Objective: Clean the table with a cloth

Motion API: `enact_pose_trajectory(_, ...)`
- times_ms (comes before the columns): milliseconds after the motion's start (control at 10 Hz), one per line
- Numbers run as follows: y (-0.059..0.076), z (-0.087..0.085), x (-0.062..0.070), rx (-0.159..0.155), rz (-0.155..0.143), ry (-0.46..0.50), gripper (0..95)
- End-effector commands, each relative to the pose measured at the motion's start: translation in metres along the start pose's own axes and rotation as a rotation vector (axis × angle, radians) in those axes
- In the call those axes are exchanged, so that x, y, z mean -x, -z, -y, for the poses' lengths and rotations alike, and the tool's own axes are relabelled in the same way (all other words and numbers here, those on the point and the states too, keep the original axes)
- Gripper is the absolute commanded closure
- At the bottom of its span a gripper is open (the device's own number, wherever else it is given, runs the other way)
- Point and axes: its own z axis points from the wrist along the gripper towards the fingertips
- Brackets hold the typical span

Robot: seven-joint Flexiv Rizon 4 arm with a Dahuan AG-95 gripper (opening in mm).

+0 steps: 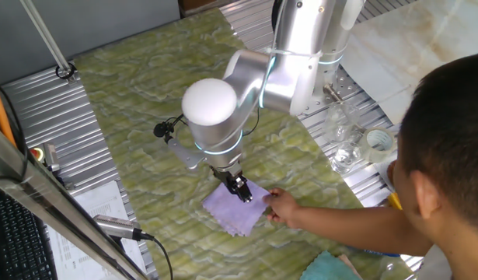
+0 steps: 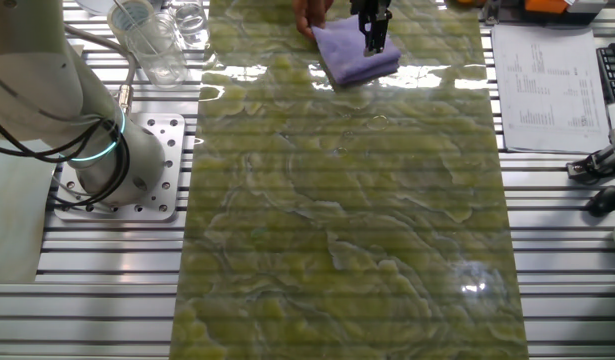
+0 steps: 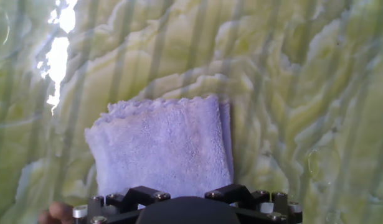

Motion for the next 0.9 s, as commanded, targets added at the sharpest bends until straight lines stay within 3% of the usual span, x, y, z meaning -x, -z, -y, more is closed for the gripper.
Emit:
enact_pose_trajectory(100,-0.004,0.000,0.001,0.001,0.019,-0.006,0.0)
enact_pose_trajectory(500,-0.026,-0.013,0.011,-0.020,0.054,-0.036,0.0)
enact_pose_trajectory(900,-0.045,-0.011,0.015,-0.050,0.082,-0.051,0.0)
